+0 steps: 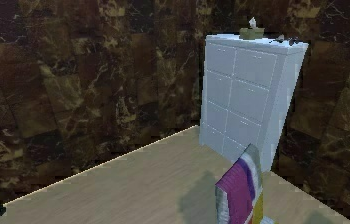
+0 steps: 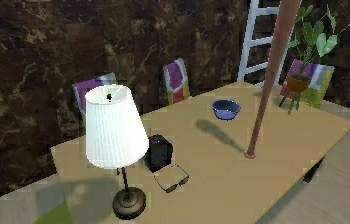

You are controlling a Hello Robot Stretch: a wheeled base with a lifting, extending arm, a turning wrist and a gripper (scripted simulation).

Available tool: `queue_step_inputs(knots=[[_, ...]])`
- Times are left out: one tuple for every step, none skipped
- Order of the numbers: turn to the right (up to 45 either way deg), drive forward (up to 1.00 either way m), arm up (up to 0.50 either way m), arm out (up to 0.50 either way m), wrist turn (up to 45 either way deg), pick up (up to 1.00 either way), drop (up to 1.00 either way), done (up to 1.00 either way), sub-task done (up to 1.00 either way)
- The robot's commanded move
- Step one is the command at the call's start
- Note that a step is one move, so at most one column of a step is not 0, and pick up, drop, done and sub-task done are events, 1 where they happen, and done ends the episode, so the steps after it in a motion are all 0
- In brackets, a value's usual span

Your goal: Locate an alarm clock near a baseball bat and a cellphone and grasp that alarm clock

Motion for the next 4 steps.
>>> queue_step_inputs(knots=[[0.0,0.00,0.50,0.00,0.0,0.00,0.00,0.00,0.00],[0.0,0.00,0.26,0.00,0.0,0.00,0.00,0.00,0.00],[0.0,0.00,0.00,0.44,0.0,0.00,0.00,0.00,0.00],[0.0,0.00,0.00,0.00,45.0,0.00,0.00,0.00,0.00]])
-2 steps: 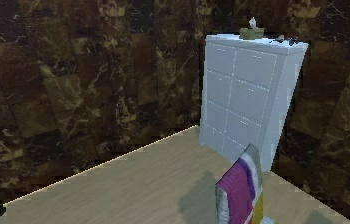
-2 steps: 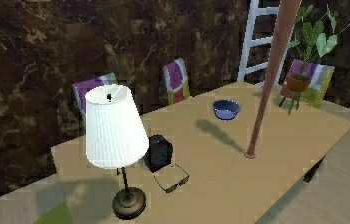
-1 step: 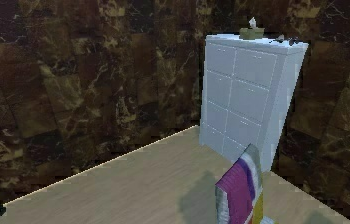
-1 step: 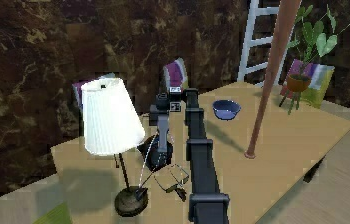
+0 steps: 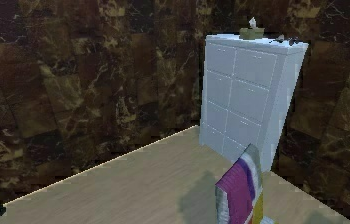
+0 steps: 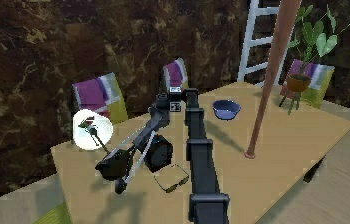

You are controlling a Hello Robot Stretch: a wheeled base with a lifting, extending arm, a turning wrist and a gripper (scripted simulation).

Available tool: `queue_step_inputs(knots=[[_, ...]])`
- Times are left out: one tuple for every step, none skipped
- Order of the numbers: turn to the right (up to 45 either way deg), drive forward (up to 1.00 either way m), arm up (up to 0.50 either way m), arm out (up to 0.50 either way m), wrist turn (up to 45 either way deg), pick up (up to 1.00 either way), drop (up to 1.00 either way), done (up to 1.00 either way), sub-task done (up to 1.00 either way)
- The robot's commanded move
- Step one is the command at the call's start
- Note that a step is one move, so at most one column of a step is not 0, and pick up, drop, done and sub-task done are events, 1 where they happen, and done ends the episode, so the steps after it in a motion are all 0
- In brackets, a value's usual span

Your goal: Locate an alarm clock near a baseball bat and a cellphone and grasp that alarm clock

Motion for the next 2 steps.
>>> queue_step_inputs(knots=[[0.0,0.00,0.00,0.00,45.0,0.00,0.00,0.00,0.00],[0.0,0.00,0.00,0.00,45.0,0.00,0.00,0.00,0.00]])
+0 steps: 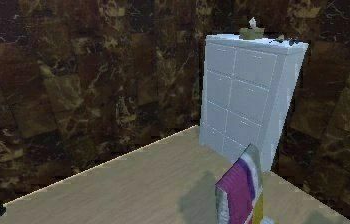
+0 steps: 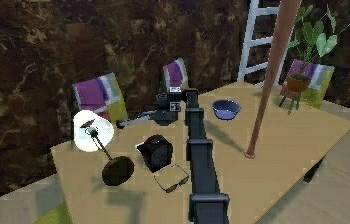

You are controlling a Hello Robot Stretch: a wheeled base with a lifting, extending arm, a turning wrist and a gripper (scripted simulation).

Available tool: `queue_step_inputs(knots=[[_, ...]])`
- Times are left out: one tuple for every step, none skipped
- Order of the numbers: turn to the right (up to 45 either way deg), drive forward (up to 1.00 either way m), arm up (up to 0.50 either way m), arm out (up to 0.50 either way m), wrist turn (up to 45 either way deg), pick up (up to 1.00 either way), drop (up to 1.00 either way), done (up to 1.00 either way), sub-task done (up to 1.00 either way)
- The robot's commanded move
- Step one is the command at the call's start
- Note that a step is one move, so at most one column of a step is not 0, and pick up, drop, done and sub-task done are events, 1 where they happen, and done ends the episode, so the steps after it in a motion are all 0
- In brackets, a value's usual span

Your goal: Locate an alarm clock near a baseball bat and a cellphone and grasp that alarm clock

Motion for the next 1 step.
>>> queue_step_inputs(knots=[[0.0,0.00,0.00,0.00,18.0,0.00,0.00,0.00,0.00]])
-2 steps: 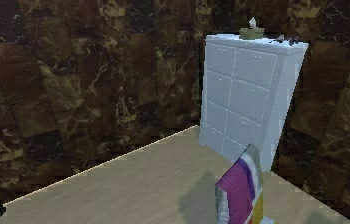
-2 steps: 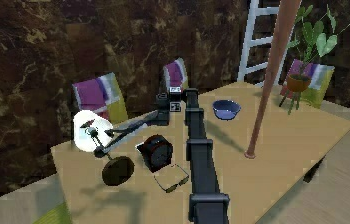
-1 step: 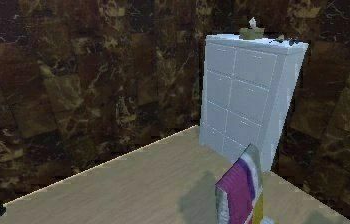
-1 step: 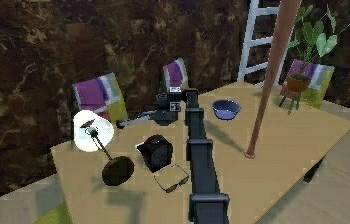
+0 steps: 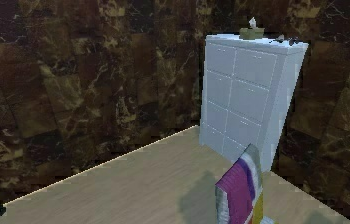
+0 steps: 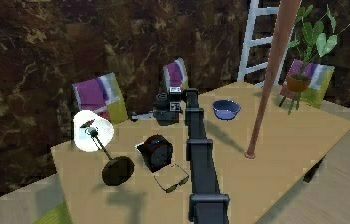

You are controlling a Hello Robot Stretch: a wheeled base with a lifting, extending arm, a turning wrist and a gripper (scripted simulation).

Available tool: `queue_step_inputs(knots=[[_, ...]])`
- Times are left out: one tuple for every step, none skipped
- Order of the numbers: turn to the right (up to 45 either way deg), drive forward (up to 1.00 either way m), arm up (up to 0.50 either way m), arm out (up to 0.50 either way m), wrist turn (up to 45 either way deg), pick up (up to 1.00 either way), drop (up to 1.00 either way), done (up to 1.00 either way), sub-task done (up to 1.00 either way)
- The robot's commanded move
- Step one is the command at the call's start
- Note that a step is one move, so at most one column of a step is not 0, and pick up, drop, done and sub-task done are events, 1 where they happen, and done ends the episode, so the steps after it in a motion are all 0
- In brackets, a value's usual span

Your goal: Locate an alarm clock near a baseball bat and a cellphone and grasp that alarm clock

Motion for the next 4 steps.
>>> queue_step_inputs(knots=[[0.0,0.00,-0.30,0.00,0.0,0.00,0.00,0.00,0.00],[0.0,0.00,0.00,0.00,0.0,1.00,0.00,0.00,0.00],[0.0,0.00,0.10,0.00,0.0,0.00,0.00,0.00,0.00],[0.0,0.00,0.00,0.00,0.0,0.00,0.00,1.00,0.00]])
